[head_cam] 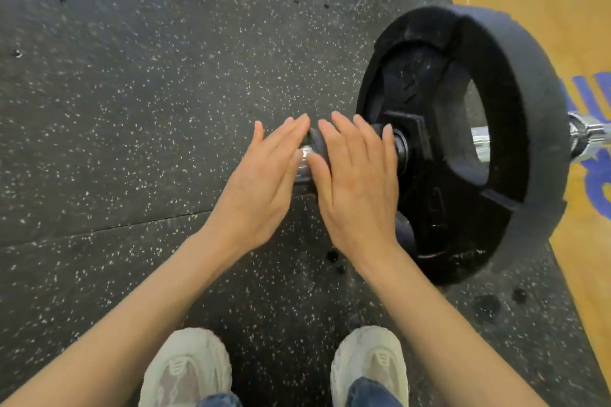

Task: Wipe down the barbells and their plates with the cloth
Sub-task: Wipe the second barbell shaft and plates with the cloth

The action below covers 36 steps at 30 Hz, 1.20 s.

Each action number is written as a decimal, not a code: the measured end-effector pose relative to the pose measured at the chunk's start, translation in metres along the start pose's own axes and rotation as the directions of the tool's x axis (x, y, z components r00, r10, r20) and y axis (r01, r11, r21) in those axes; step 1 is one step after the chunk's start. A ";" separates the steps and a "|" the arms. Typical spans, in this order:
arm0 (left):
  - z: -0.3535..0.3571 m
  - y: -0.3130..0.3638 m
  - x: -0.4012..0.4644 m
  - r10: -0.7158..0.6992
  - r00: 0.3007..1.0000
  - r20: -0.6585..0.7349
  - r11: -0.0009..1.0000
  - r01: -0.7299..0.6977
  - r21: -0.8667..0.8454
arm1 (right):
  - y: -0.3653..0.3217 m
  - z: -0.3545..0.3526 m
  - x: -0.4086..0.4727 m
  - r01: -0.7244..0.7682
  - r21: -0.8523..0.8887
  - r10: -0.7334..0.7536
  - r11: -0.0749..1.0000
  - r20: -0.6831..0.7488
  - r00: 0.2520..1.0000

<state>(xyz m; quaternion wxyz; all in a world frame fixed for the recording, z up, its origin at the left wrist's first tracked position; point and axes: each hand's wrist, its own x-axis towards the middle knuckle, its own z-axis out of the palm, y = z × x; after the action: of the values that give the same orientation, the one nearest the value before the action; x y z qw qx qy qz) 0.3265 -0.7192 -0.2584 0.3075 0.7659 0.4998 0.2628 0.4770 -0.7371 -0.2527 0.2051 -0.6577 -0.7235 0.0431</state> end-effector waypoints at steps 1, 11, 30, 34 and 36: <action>-0.002 -0.001 0.006 -0.021 1.000 -0.005 0.999 0.021 -0.026 | -0.001 0.003 0.013 -0.037 0.000 0.037 0.999 -0.041 0.998; -0.014 -0.013 0.042 -0.128 0.992 0.014 0.973 0.128 -0.191 | 0.021 0.039 0.022 0.039 0.003 -0.037 0.999 -0.243 0.969; -0.023 -0.014 0.024 -0.339 0.935 -0.103 0.905 0.293 -0.310 | 0.012 0.027 0.037 0.167 -0.074 -0.177 0.983 -0.146 0.973; -0.031 -0.020 0.010 -0.384 0.915 -0.122 0.897 0.339 -0.283 | 0.003 0.020 0.039 0.073 -0.141 -0.087 0.987 -0.099 0.991; -0.032 -0.019 0.007 -0.380 0.916 -0.127 0.900 0.334 -0.281 | 0.003 0.018 0.040 0.080 -0.170 -0.096 0.982 -0.090 0.991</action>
<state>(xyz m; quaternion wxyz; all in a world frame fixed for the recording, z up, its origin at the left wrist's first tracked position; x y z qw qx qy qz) 0.2951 -0.6999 -0.2504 0.3999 0.5885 0.6199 0.3308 0.4714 -0.6947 -0.2601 0.1866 -0.6413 -0.7419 -0.0589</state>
